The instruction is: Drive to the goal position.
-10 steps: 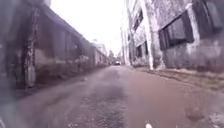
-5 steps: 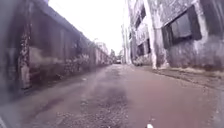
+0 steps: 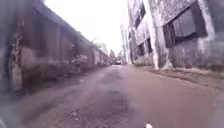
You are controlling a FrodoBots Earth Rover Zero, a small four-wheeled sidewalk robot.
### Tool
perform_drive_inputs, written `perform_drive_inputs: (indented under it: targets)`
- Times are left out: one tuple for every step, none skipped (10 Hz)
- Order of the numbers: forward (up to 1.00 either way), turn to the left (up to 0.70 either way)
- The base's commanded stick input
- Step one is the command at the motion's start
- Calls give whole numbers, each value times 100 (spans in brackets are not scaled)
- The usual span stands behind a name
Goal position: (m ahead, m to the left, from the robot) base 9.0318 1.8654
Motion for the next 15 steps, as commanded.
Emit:
perform_drive_inputs:
  targets:
    - [60, -15]
    - [60, -12]
    - [60, -3]
    - [60, 0]
    - [60, 0]
    - [60, 0]
    - [60, 0]
    - [60, 0]
    - [60, 0]
    - [60, 0]
    - [60, 0]
    - [60, 0]
    - [60, 0]
    - [60, 0]
    - [60, 0]
